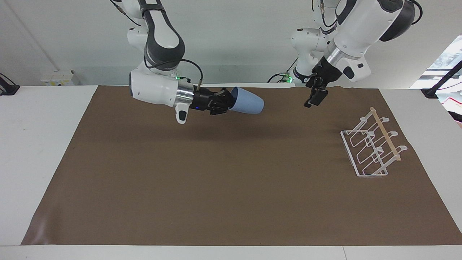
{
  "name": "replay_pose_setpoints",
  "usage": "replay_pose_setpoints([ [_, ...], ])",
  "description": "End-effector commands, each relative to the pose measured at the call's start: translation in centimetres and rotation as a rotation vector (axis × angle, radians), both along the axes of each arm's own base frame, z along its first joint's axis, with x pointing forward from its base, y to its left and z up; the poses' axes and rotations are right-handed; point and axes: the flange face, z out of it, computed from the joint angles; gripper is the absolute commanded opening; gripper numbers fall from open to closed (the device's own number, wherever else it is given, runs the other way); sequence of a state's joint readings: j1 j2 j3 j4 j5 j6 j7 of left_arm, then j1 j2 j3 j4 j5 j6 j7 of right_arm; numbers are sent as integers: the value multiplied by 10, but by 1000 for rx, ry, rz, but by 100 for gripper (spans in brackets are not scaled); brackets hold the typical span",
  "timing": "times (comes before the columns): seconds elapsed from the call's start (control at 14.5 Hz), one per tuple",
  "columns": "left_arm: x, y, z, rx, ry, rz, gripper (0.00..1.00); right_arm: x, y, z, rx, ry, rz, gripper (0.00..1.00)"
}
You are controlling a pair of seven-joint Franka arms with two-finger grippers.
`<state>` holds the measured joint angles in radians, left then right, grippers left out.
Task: Hang cup on cup holder
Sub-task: 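Lift the cup with the right gripper while the left gripper approaches, then grasp the cup rim with the left gripper from the right gripper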
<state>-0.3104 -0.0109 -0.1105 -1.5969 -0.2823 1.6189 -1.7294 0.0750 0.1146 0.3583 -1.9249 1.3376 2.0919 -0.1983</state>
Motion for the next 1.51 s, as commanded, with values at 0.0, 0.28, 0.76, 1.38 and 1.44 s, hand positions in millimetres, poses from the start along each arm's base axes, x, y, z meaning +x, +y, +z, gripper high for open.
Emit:
replay_pose_setpoints([
  [0.0, -7, -11, 8, -68, 31, 116, 100, -13, 22, -1, 31, 27, -46, 0],
  [0.28, -14, -30, 5, -80, 12, 124, 100, -20, 31, -4, 30, 42, -39, 0],
  [0.76, -34, -72, -31, -81, 7, 74, 100, -21, 33, -3, 31, 41, -34, 0],
  [1.38, -41, -85, -41, -90, -11, 29, 0, -21, 33, -3, 31, 51, -39, 0],
  [1.44, -40, -86, -39, -94, -13, 31, 0, -20, 33, -2, 32, 68, -48, 3],
])
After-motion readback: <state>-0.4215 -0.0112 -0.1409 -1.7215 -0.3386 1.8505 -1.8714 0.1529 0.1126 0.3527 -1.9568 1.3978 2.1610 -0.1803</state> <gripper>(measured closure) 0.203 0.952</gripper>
